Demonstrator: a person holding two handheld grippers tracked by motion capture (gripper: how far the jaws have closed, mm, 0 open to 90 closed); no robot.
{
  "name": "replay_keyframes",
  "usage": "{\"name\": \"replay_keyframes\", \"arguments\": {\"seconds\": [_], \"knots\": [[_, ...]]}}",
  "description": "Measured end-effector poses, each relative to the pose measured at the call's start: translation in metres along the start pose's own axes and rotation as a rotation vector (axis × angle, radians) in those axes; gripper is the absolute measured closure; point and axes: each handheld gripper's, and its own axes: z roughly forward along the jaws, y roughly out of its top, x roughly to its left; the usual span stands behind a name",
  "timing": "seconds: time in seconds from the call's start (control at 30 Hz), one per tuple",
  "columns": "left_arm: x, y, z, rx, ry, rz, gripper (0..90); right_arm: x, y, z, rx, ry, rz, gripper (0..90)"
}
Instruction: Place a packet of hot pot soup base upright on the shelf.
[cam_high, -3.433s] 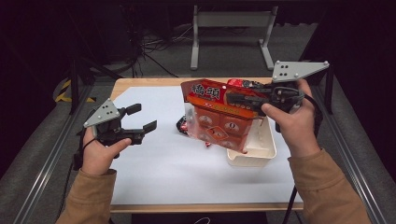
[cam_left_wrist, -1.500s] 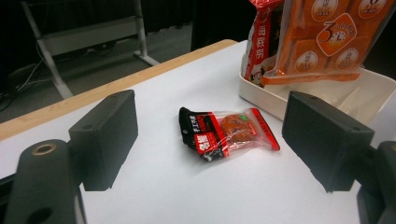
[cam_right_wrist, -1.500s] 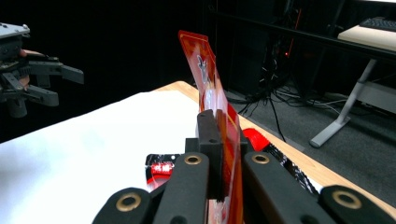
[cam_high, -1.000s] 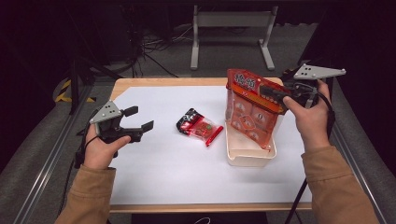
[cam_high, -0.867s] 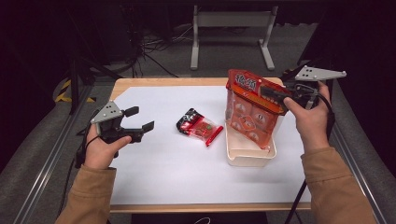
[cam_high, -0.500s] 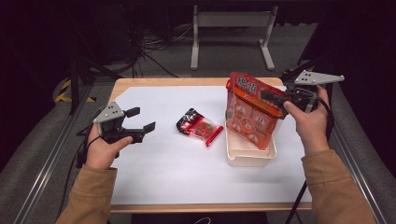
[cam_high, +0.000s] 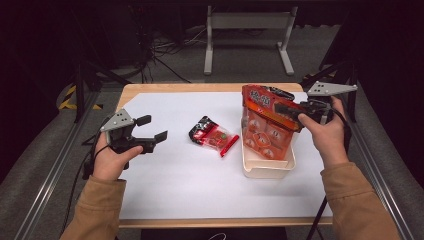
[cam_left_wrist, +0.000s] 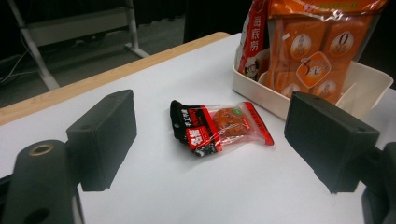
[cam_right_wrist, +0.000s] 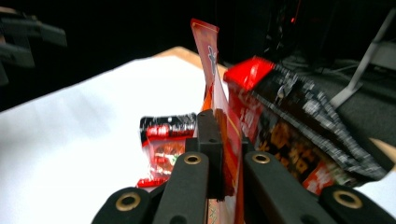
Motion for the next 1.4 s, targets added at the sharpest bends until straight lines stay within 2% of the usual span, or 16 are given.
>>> {"name": "replay_keyframes", "arguments": {"seconds": [0.17, 0.3, 0.5, 0.63, 0.7, 0.73, 0.8, 0.83, 0.93, 1.03, 1.07, 1.1, 1.13, 1.2, 1.27, 1.4], "knots": [[0.002, -0.002, 0.003, -0.012, -0.023, -0.015, 19.4, -0.003, -0.005, 0.001, -0.016, -0.004, 0.017, 89.3], [0.003, -0.004, 0.006, 0.007, -0.048, -0.016, 24.8, -0.007, -0.009, 0.003, -0.006, -0.004, 0.034, 89.2], [0.005, -0.006, 0.012, 0.025, -0.035, -0.011, 26.1, -0.009, -0.015, 0.002, 0.002, -0.001, 0.050, 89.2], [0.008, -0.008, 0.017, 0.053, -0.024, -0.037, 21.9, -0.009, -0.017, 0.000, 0.001, -0.010, 0.060, 89.3], [0.009, -0.009, 0.019, 0.051, -0.016, -0.041, 19.4, -0.009, -0.018, -0.001, 0.000, -0.016, 0.064, 89.2], [0.009, -0.009, 0.021, 0.050, -0.013, -0.056, 16.9, -0.009, -0.018, -0.002, -0.002, -0.019, 0.064, 89.1], [0.010, -0.009, 0.023, 0.051, -0.020, -0.070, 14.7, -0.009, -0.019, -0.002, 0.018, -0.029, 0.069, 87.4], [0.011, -0.009, 0.024, 0.052, -0.024, -0.070, 14.1, -0.009, -0.020, -0.002, 0.019, -0.032, 0.069, 86.4], [0.012, -0.008, 0.028, 0.057, 0.003, -0.049, 11.1, -0.008, -0.022, -0.004, 0.009, -0.051, 0.070, 85.1], [0.012, -0.007, 0.033, 0.064, -0.016, -0.079, 10.4, -0.007, -0.023, -0.006, 0.002, -0.053, 0.075, 78.6], [0.010, -0.006, 0.034, 0.086, -0.022, -0.085, 10.7, -0.005, -0.023, -0.007, -0.001, -0.062, 0.077, 74.7], [0.010, -0.006, 0.034, 0.086, -0.022, -0.085, 13.9, -0.005, -0.023, -0.007, -0.001, -0.062, 0.077, 74.7], [0.010, -0.004, 0.035, 0.115, -0.024, -0.088, 13.9, -0.004, -0.022, -0.009, -0.008, -0.072, 0.071, 69.6], [0.009, -0.004, 0.039, 0.115, -0.013, -0.063, 15.8, -0.003, -0.022, -0.012, -0.034, -0.093, 0.067, 58.0], [0.010, -0.004, 0.042, 0.099, -0.013, -0.032, 15.7, -0.003, -0.023, -0.017, -0.046, -0.108, 0.068, 53.5], [0.012, -0.005, 0.048, 0.067, -0.013, -0.010, 15.1, -0.003, -0.026, -0.026, -0.068, -0.123, 0.074, 44.0]]}}
